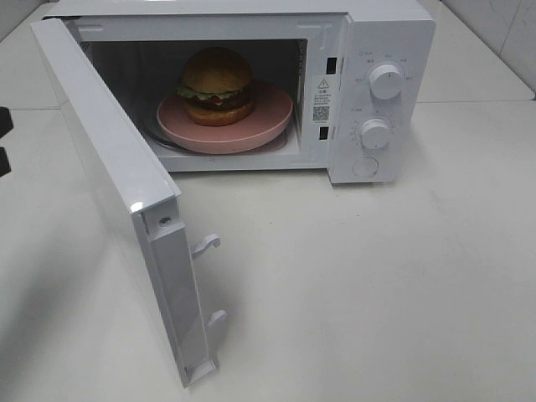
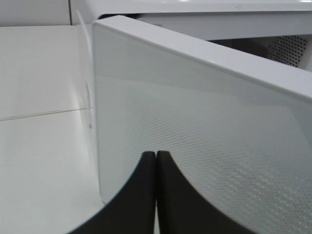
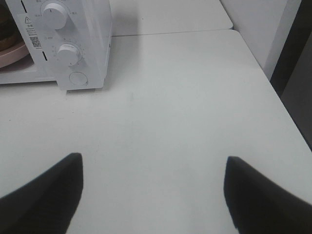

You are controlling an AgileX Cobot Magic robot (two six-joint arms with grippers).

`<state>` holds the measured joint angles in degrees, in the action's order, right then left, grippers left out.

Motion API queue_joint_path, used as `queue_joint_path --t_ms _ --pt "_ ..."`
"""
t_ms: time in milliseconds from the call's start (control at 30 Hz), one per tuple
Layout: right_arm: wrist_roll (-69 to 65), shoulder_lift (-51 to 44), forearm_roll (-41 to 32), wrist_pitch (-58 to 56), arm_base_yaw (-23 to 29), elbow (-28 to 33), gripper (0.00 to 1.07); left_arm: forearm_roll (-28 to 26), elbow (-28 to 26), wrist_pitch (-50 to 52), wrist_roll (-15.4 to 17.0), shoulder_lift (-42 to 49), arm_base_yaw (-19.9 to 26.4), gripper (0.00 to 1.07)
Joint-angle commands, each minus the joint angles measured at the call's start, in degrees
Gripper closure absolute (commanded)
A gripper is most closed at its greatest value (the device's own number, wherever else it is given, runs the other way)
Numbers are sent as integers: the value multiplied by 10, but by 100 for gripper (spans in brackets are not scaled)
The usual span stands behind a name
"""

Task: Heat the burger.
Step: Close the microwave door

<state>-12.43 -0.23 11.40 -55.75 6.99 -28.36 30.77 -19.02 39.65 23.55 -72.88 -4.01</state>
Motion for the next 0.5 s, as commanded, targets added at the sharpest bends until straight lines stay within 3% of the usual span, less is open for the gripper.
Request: queue_joint_path --t_ms 33,500 --pt "-7 -15 2 4 -3 1 31 3 -14 9 -6 -18 -19 107" --pt "-7 -15 2 4 -3 1 31 -15 -78 6 -17 -105 -94 107"
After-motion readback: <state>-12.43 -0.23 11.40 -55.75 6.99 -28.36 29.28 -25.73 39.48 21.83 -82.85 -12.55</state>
